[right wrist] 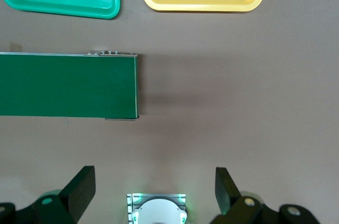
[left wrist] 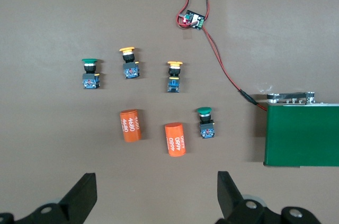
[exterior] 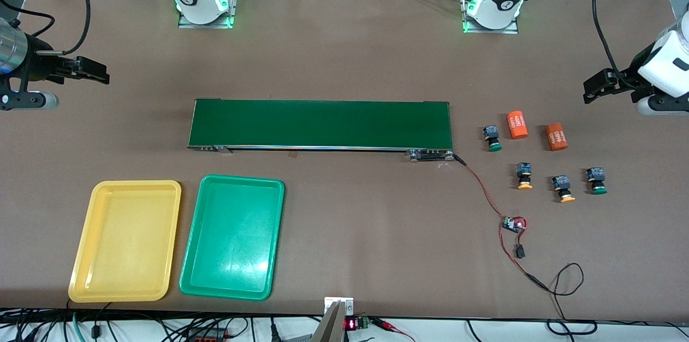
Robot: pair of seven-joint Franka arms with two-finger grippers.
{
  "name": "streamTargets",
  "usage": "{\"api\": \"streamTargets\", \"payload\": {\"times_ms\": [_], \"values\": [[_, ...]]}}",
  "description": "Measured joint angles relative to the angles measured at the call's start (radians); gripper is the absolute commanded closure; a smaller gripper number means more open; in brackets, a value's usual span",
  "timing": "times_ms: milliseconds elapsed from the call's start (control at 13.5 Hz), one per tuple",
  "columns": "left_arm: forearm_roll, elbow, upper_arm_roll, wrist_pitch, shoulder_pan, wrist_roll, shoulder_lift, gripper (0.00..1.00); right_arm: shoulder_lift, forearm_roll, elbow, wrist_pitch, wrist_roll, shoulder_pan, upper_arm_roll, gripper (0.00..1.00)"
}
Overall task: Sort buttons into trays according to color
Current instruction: 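Reach down and grasp a yellow-capped button with the left gripper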
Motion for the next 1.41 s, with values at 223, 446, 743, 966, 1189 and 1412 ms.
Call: {"api": "streamTargets", "payload": {"times_ms": [223, 446, 743, 966, 1189, 1412], "values": [[0.000, 0.008, 0.000, -0.004, 0.000, 0.016, 0.000, 0.00, 0.000, 0.000, 0.000, 0.003, 0.000, -0.001, 0.000, 0.00], [0.000, 0.009, 0.000, -0.006, 0.000, 0.017, 0.001, 0.00, 0.000, -0.001, 0.000, 0.011, 0.000, 0.000, 0.000, 0.00], [0.000, 0.010, 0.002, -0.027, 0.000, 0.017, 0.015, 0.00, 0.000, -0.001, -0.001, 0.019, 0.000, -0.001, 0.000, 0.00], [0.000, 0.038, 0.002, -0.036, 0.001, 0.017, 0.056, 0.00, 0.000, -0.001, -0.002, 0.020, 0.000, -0.001, 0.000, 0.00], [0.000, 0.111, 0.006, -0.062, 0.002, 0.017, 0.138, 0.00, 0.000, -0.001, -0.003, 0.021, 0.000, -0.001, 0.000, 0.00], [0.000, 0.121, 0.009, -0.047, 0.002, 0.018, 0.224, 0.00, 0.000, -0.001, -0.004, 0.022, 0.000, -0.001, 0.000, 0.00]]}}
